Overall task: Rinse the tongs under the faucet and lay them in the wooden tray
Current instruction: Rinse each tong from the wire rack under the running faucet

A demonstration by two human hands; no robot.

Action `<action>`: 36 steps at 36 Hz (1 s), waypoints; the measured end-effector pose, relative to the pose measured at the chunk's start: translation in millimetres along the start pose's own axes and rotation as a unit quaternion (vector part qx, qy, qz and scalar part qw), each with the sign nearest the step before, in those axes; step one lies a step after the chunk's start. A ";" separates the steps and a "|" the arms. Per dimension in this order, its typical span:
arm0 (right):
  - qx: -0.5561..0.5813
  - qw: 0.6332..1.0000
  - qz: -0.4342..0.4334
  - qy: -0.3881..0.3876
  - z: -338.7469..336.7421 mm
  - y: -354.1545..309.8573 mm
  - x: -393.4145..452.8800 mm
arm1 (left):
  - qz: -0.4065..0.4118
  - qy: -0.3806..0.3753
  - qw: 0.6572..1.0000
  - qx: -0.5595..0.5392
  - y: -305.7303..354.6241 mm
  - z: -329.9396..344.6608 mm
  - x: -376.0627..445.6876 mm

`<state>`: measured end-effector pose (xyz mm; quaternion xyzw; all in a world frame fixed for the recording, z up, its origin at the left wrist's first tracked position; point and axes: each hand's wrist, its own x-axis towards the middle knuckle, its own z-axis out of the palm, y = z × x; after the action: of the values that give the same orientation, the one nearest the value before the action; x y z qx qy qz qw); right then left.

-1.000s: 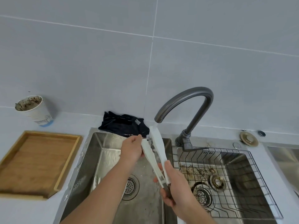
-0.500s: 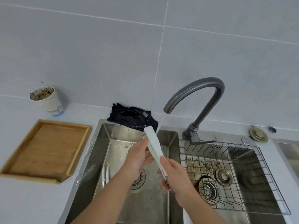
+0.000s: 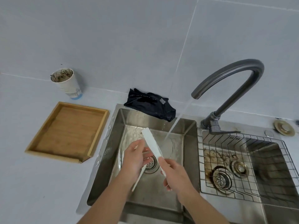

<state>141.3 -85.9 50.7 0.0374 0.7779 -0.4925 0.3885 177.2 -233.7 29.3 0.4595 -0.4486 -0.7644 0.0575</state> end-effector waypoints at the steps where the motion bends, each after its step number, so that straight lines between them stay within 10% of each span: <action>1: -0.012 1.000 0.004 0.002 5.4 2.5 1.0 | -0.006 0.001 1.000 0.003 -1.1 -5.1 1.9; 36: 0.035 0.990 0.136 0.023 91.2 91.0 81.6 | -0.071 0.017 0.949 0.307 -49.8 -100.6 76.5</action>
<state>176.4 -138.4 -88.1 0.1677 0.7566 -0.4608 0.4325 225.5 -306.2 -74.9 0.4982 -0.6271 -0.5838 -0.1335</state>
